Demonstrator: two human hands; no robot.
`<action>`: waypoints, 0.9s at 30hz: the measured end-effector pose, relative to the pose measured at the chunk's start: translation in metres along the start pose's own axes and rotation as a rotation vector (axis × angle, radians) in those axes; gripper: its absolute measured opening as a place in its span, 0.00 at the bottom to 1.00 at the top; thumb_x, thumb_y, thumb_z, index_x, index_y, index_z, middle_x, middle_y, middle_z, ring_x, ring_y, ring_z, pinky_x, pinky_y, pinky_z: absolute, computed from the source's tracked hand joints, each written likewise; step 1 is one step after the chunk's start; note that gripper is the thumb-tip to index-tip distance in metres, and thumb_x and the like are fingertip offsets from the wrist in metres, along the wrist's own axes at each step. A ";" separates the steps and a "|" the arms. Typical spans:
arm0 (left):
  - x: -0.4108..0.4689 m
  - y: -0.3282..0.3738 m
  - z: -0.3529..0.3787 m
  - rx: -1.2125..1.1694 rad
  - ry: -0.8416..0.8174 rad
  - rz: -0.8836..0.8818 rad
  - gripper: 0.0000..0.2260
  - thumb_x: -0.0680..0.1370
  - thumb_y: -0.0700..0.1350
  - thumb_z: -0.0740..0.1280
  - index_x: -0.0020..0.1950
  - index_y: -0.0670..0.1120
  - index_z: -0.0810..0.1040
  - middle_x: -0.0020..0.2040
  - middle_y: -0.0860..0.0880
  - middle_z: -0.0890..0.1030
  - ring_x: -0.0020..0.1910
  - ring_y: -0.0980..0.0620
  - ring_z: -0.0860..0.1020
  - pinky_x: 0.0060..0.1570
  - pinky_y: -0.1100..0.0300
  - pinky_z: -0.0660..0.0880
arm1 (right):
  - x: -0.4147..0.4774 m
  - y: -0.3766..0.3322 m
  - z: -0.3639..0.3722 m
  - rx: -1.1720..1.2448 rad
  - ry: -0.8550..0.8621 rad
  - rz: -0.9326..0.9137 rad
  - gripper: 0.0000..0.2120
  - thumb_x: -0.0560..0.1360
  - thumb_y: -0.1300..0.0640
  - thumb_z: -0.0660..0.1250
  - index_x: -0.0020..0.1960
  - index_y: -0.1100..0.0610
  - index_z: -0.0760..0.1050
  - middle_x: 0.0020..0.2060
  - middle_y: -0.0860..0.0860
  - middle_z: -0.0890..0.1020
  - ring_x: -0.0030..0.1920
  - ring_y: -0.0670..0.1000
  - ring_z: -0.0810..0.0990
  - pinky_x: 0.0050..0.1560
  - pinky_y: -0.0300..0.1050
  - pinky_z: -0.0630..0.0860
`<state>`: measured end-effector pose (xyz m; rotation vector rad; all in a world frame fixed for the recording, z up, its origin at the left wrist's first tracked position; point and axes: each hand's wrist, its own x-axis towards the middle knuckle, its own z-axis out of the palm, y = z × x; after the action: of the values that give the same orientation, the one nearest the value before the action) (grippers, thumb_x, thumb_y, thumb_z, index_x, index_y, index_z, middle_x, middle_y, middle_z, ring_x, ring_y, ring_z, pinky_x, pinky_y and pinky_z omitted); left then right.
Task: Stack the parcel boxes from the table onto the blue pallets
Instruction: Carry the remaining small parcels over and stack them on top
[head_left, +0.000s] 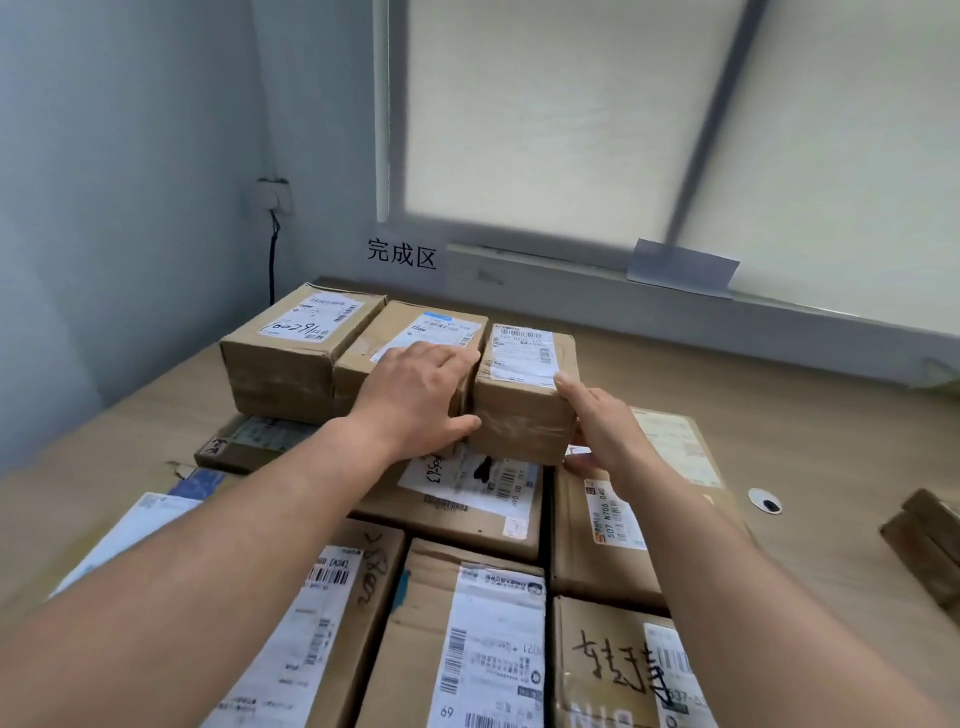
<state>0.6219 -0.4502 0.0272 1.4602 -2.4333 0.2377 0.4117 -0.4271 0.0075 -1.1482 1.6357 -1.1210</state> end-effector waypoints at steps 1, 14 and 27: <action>0.001 -0.002 0.001 -0.001 0.012 0.006 0.32 0.75 0.62 0.63 0.75 0.52 0.58 0.74 0.52 0.64 0.73 0.51 0.60 0.70 0.53 0.56 | 0.002 0.002 0.000 -0.065 0.015 -0.020 0.23 0.75 0.37 0.62 0.61 0.54 0.74 0.54 0.50 0.79 0.53 0.51 0.78 0.49 0.52 0.79; 0.012 -0.007 0.000 -0.018 0.026 0.031 0.30 0.74 0.68 0.55 0.71 0.53 0.67 0.67 0.51 0.71 0.68 0.50 0.66 0.65 0.50 0.62 | 0.004 0.003 0.001 -0.214 0.081 -0.141 0.23 0.78 0.38 0.58 0.63 0.54 0.74 0.54 0.49 0.79 0.52 0.49 0.77 0.51 0.47 0.72; 0.021 0.049 -0.015 -0.335 0.250 0.179 0.27 0.72 0.62 0.58 0.63 0.46 0.76 0.60 0.46 0.78 0.61 0.44 0.73 0.59 0.51 0.69 | -0.044 0.006 -0.038 -0.563 0.470 -0.298 0.17 0.76 0.52 0.67 0.63 0.55 0.76 0.58 0.52 0.80 0.53 0.50 0.79 0.55 0.45 0.74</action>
<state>0.5719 -0.4398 0.0487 1.0094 -2.2664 0.0419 0.3856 -0.3759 0.0172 -1.6121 2.2970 -1.2156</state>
